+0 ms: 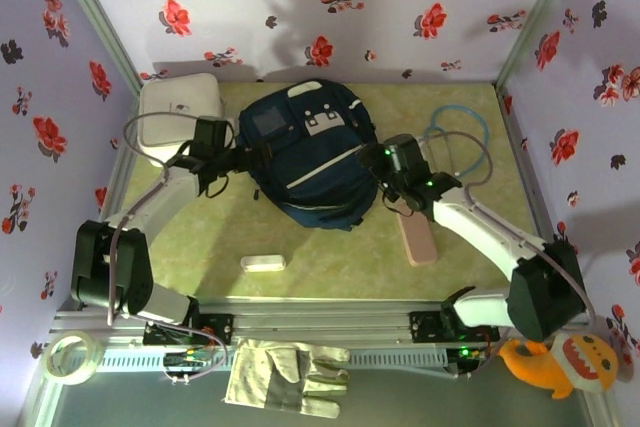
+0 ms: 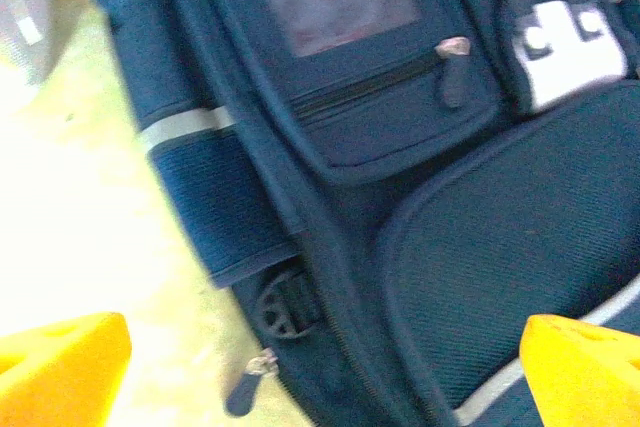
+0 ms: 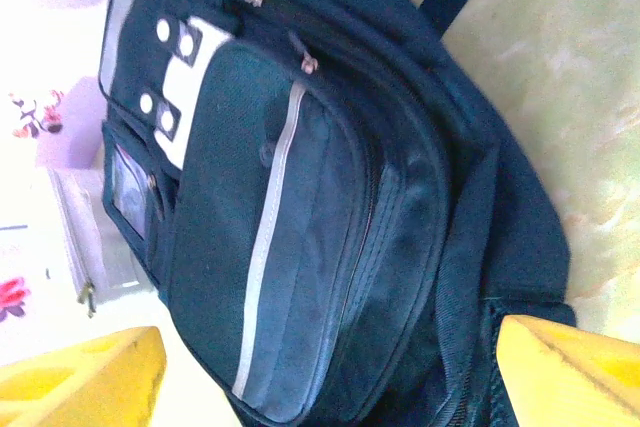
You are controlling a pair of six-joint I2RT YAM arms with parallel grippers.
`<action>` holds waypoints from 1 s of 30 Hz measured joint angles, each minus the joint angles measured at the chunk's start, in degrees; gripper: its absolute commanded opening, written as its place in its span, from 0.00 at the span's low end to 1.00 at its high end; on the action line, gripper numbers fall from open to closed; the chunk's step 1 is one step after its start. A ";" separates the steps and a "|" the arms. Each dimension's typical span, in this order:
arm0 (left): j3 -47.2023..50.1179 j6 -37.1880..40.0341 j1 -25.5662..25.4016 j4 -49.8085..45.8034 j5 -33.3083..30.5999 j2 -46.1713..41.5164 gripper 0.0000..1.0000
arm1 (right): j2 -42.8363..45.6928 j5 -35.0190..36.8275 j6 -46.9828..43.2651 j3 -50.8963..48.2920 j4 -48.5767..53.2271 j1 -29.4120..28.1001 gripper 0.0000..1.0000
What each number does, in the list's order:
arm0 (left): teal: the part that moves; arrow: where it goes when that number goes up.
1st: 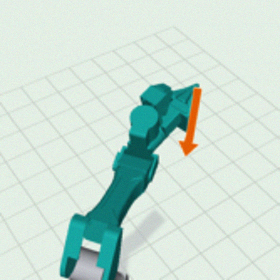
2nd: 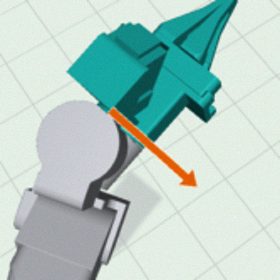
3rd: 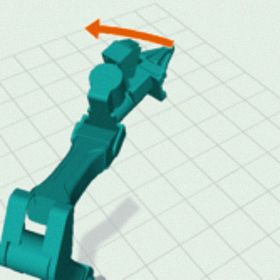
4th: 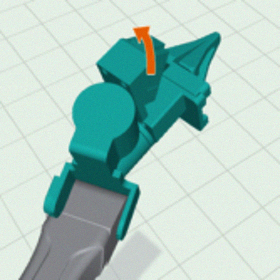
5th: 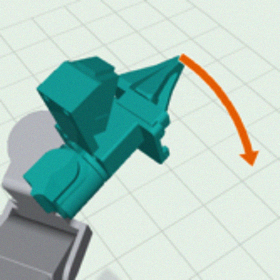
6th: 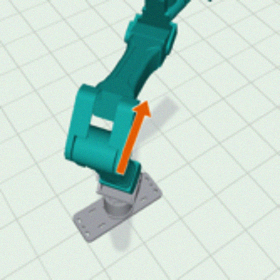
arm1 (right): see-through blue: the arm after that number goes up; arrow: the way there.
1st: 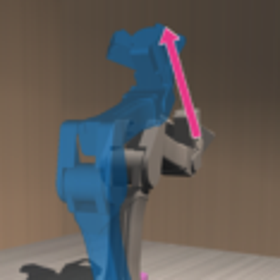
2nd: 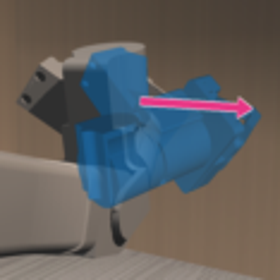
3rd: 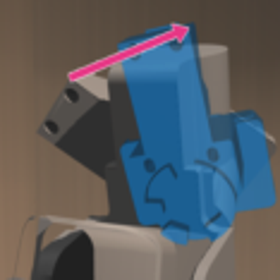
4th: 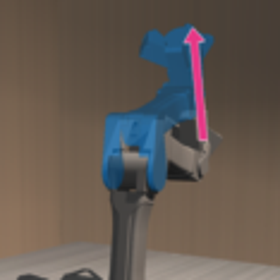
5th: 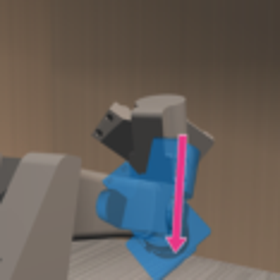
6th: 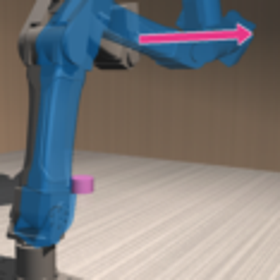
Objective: Pack the student bag
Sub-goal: Close the student bag at the top-center of the table, then rotate the student bag at the top-center of the table.
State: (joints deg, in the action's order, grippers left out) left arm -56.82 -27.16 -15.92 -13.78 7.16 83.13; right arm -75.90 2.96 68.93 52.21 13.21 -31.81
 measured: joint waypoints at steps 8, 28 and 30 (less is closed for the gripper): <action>0.85 -3.52 1.16 1.16 5.16 2.29 0.95 | -7.80 -1.81 -0.70 0.81 -0.44 -1.62 0.86; -0.76 -8.24 1.16 2.71 7.82 10.93 0.84 | -34.71 -9.22 -19.85 23.23 -0.50 8.31 0.73; -1.20 -9.07 1.20 2.84 7.19 11.96 0.79 | -36.68 -9.42 -21.62 25.81 -1.18 10.16 0.73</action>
State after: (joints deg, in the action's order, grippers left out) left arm -58.02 -36.23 -14.72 -10.94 14.35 95.09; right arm -112.57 -6.46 47.31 78.02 12.03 -21.65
